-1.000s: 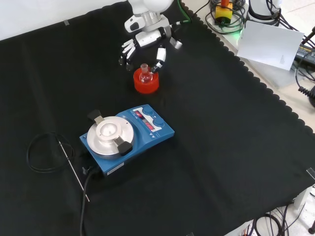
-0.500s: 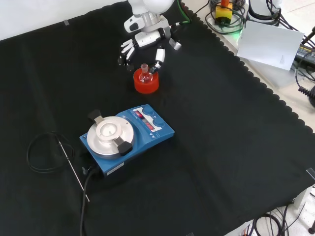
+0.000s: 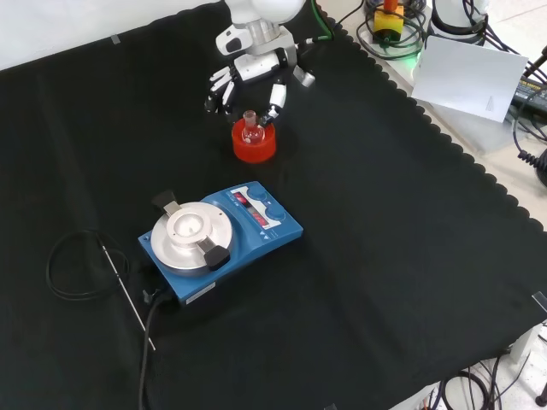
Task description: Pick up the round-bottom flask.
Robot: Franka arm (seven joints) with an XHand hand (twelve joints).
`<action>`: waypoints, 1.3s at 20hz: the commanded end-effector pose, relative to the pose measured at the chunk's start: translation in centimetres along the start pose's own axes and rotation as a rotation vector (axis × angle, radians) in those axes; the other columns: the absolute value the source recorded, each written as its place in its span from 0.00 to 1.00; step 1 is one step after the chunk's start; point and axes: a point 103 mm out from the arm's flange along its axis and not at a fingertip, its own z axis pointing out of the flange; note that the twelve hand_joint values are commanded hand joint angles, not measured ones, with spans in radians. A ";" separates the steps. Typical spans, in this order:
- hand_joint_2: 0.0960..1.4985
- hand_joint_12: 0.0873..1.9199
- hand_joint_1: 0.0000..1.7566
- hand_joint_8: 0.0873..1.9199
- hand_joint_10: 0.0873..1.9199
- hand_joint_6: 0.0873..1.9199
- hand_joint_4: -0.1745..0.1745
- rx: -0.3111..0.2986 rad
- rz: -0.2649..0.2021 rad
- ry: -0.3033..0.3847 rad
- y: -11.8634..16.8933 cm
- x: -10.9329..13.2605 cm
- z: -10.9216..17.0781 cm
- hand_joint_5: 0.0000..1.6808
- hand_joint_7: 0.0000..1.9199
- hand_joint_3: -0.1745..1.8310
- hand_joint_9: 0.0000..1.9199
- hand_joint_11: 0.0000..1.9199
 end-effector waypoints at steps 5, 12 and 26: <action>0.38 0.72 0.53 0.32 0.32 0.39 0.29 -0.002 -0.010 0.001 0.3 0.2 -0.2 0.50 0.13 0.40 0.25 0.08; 0.44 0.71 0.61 0.32 0.30 0.38 0.87 -0.034 0.002 -0.049 0.0 0.4 -0.3 0.68 0.17 0.39 0.29 0.11; 0.39 0.69 0.63 0.32 0.28 0.44 1.00 -0.008 0.000 -0.092 -0.2 2.6 -5.6 0.70 0.22 0.47 0.35 0.17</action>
